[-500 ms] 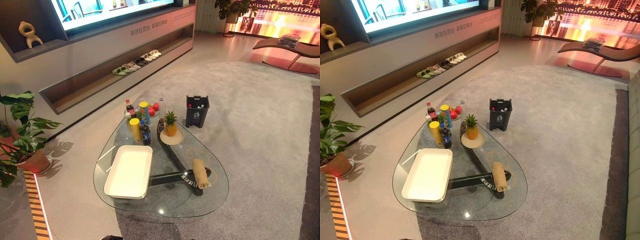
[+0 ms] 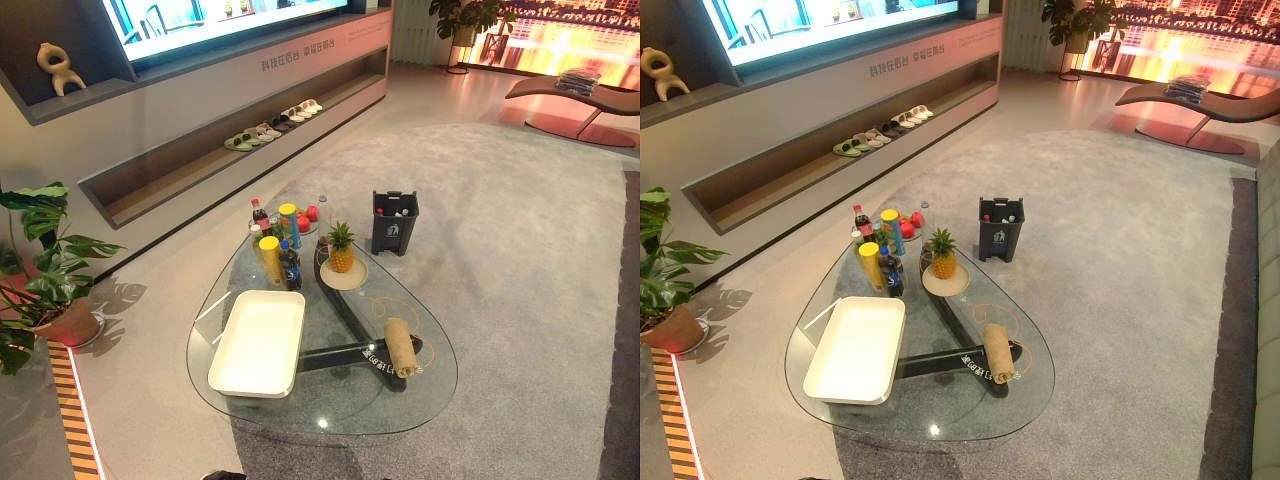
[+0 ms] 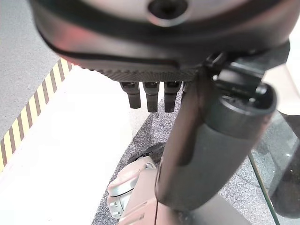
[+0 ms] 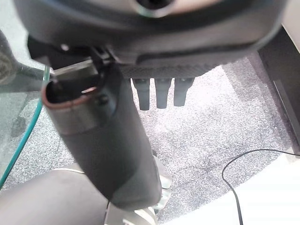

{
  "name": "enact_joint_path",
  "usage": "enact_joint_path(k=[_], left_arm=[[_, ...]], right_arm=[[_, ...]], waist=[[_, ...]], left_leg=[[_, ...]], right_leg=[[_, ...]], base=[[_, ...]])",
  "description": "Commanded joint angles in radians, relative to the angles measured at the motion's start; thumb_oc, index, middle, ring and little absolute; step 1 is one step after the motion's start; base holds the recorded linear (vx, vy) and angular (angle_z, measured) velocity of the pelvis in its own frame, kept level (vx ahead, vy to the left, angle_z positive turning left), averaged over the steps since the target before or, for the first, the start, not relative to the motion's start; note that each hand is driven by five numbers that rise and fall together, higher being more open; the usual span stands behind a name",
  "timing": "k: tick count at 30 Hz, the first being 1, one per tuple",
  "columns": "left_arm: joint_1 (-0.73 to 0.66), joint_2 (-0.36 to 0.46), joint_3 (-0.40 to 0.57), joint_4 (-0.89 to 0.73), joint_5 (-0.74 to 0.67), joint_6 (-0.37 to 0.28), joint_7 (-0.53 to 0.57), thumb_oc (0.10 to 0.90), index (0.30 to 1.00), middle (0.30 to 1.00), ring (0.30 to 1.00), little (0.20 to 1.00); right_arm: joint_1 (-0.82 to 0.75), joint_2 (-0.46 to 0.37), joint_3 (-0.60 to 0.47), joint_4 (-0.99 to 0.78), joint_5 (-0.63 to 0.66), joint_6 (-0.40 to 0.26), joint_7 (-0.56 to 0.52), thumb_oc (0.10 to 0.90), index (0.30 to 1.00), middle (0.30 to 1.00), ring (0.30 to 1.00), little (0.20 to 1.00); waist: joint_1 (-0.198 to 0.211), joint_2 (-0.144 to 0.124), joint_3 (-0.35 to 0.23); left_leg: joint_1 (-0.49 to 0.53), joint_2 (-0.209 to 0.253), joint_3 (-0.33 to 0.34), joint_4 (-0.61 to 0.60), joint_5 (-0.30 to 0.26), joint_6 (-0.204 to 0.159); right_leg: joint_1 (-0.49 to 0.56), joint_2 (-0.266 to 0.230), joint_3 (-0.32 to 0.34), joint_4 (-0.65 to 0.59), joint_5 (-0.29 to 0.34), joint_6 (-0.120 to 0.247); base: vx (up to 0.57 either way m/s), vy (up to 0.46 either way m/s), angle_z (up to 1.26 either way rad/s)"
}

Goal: Wipe the table with a cloth and put it in the basket.

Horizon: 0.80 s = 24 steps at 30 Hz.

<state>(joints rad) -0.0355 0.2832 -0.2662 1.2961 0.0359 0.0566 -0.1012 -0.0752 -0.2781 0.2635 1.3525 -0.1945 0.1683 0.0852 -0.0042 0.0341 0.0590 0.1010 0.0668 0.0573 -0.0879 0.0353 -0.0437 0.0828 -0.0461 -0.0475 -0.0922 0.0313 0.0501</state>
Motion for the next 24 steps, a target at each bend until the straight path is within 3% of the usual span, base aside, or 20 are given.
enact_joint_path(k=[1,17,24], left_arm=[[-0.095,-0.020,-0.016,0.038,-0.024,-0.028,-0.010,0.800,0.900,0.900,0.900,0.900],[-0.090,-0.019,-0.013,0.039,-0.027,-0.034,0.002,0.800,0.900,0.900,0.900,0.900],[-0.098,-0.015,-0.007,0.020,-0.087,-0.032,0.028,0.800,0.900,0.900,0.900,0.900]], right_arm=[[-0.084,-0.005,0.024,0.055,-0.013,0.009,-0.002,0.800,0.900,0.900,0.900,0.900],[-0.079,-0.004,0.025,0.050,-0.014,0.012,-0.002,0.800,0.900,0.900,0.900,0.900],[-0.082,-0.020,0.034,0.032,0.002,0.023,0.005,0.800,0.900,0.900,0.900,0.900]], waist=[[-0.007,-0.032,0.034],[-0.008,-0.033,0.036],[-0.010,-0.026,0.070]], left_leg=[[-0.004,-0.040,-0.010,0.001,-0.042,0.014],[-0.008,-0.039,-0.010,0.001,-0.041,0.013],[-0.042,-0.038,-0.014,0.001,-0.024,0.008]], right_leg=[[0.017,-0.023,-0.042,0.005,0.003,0.032],[0.015,-0.022,-0.041,0.005,0.002,0.031],[-0.017,-0.021,-0.036,0.005,0.015,0.030]], base=[[0.00,0.000,0.00],[0.00,0.000,0.00],[0.01,-0.004,0.00]])
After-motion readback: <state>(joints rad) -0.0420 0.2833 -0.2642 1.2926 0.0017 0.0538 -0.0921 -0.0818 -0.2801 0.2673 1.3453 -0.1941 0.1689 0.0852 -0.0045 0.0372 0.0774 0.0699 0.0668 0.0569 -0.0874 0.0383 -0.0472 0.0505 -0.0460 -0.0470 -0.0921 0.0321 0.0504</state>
